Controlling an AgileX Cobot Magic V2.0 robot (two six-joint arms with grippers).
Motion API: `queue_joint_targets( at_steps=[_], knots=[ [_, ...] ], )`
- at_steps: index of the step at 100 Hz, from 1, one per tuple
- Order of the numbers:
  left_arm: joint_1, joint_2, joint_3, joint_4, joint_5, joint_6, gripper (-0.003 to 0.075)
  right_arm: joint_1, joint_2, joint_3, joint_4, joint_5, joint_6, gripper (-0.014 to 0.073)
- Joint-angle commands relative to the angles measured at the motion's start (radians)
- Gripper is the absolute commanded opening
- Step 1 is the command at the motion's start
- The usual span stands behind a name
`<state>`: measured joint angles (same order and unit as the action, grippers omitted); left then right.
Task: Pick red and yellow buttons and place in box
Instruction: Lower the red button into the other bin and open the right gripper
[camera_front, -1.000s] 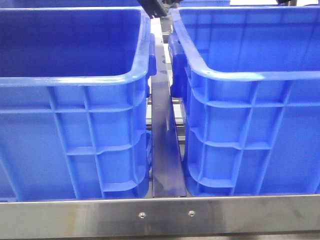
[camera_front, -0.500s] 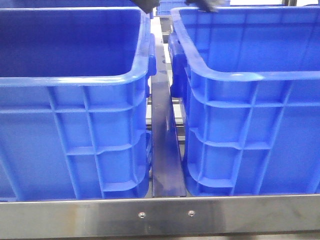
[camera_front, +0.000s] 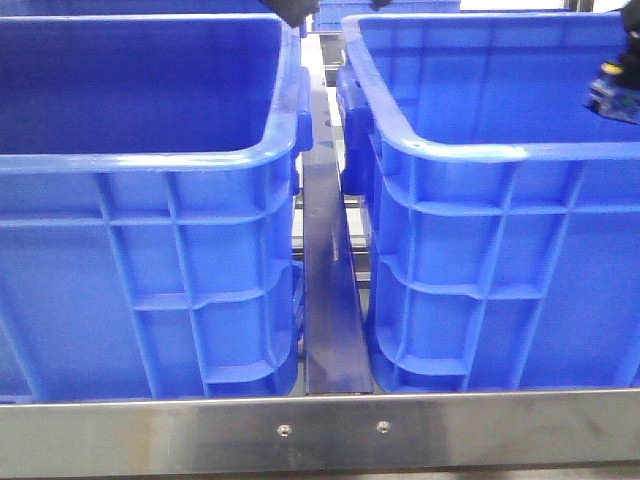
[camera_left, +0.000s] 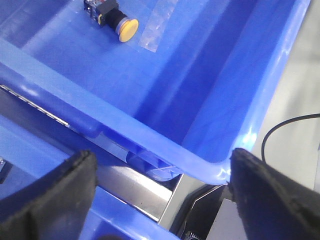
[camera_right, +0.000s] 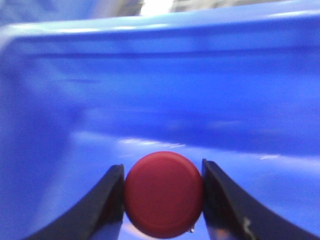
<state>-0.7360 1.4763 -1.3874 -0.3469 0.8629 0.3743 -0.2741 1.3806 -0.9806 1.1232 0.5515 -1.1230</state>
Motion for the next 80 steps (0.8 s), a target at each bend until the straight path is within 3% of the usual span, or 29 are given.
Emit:
queue_joint_targets(
  at_steps=[1,35,80],
  knots=[
    [-0.008,-0.041,-0.032,-0.034,-0.037,-0.001,0.0522,0.015,-0.020,-0.013,0.049,-0.142,-0.090,0.0246],
    [-0.008,-0.041,-0.032,-0.034,-0.037,-0.001,0.0522,0.055,0.121,-0.055,0.191,-0.324,-0.301,0.0246],
    [-0.008,-0.041,-0.032,-0.034,-0.035,-0.001,0.0521,0.055,0.337,-0.195,0.221,-0.305,-0.307,0.0246]
  ],
)
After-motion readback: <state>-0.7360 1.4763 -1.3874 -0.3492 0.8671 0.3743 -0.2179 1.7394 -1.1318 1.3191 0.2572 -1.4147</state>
